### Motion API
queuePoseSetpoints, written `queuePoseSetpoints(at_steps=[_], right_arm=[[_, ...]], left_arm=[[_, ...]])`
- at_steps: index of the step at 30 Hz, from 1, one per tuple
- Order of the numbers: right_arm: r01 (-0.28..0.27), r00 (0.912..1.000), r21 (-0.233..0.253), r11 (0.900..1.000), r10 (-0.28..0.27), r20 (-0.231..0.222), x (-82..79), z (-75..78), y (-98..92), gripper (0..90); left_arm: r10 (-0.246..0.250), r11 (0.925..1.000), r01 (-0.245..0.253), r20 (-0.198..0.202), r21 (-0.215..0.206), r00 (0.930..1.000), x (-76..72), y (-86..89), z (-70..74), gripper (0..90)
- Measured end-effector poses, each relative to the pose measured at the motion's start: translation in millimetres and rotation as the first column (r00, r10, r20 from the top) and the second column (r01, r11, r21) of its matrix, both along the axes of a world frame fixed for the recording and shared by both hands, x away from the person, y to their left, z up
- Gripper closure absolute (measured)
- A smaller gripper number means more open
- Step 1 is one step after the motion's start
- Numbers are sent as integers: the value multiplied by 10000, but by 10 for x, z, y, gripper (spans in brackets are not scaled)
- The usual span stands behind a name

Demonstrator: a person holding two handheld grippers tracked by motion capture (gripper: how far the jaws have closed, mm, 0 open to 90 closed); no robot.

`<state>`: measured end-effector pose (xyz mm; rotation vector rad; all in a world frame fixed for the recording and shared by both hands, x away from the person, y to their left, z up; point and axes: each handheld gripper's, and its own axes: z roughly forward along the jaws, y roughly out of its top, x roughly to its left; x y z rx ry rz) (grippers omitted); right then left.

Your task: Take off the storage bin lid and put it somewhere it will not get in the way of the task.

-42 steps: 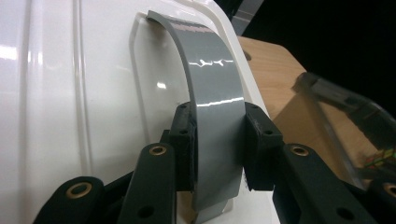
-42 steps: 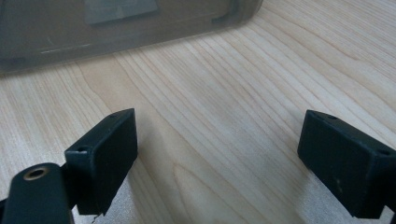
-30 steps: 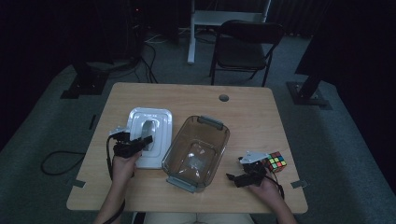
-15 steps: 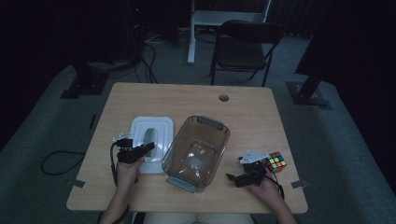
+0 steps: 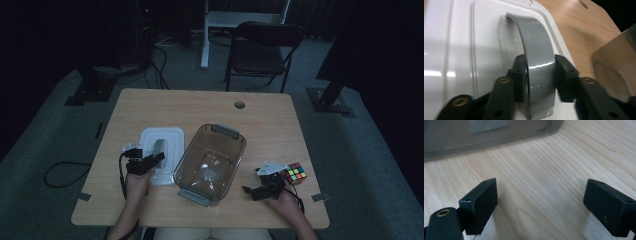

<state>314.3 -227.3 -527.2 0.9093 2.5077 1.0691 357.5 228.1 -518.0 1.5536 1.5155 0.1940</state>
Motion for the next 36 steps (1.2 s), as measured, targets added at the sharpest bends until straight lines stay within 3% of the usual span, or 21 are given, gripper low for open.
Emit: queuePoseSetpoints(at_steps=[3,5,6,7,9,12,14,15,20,24,25,27,29,31,32,33,34,36], right_arm=[[2,10000,-1,10000,-2,1,0,0,0,116],[-2,10000,-1,10000,2,-1,0,0,0,116],[2,10000,-3,10000,-2,-5,0,1,0,116],[-2,10000,-2,10000,2,-4,0,0,0,116],[0,10000,-1,10000,0,-7,0,1,0,116],[123,9999,-14,9999,-123,-15,-1,1,12,114],[193,9998,-5,9998,-193,-20,-3,1,19,113],[330,9995,1,9995,-330,-6,-4,0,32,113],[378,9993,-6,9993,-378,5,-1,0,36,113],[500,9987,-40,9987,-500,-36,-5,5,37,113],[754,9971,-24,9971,-755,-83,-13,25,43,123],[1005,9948,124,9949,-1006,141,-31,44,59,124],[1189,9926,150,9928,-1193,246,-39,59,74,124],[1296,9907,193,9914,-1302,387,-50,91,108,124],[1296,9907,193,9914,-1302,387,-50,91,108,124],[1426,9886,154,9897,-1432,474,-56,111,126,124],[1823,9828,569,9816,-1836,179,-50,185,148,123],[1897,9816,799,9786,-1908,70,-49,205,147,124]], left_arm=[[136,9995,-146,352,284,9993,-26,13,73,573],[292,9959,-365,872,830,9958,-69,29,174,465],[292,9959,-365,872,830,9958,-69,29,174,445],[252,9948,-364,1149,956,9931,-95,53,234,403],[202,9943,-327,1213,1018,9924,-105,64,262,374],[-269,9917,95,1348,1280,9905,-131,52,342,300],[-391,9901,200,1362,1391,9899,-135,39,358,298],[-842,9854,615,1402,1590,9865,-146,-4,407,281],[-1227,9795,974,1391,1761,9826,-156,-89,446,235],[-1423,9657,1042,1491,2378,9785,-164,-161,493,166],[-1527,9608,1116,1483,2536,9771,-166,-181,509,95],[-1621,9533,1154,1507,2790,9752,-164,-209,528,93],[-1881,9482,1451,1316,2825,9733,-148,-237,536,51],[-2077,9379,1628,1200,3063,9708,-142,-269,544,3],[-2077,9379,1628,1200,3063,9708,-142,-269,544,3],[-2229,9281,1757,1118,3281,9684,-133,-312,549,3],[-2325,9238,1840,1102,3358,9663,-132,-332,555,4],[-2445,9175,1936,1088,3474,9635,-130,-375,566,3]])
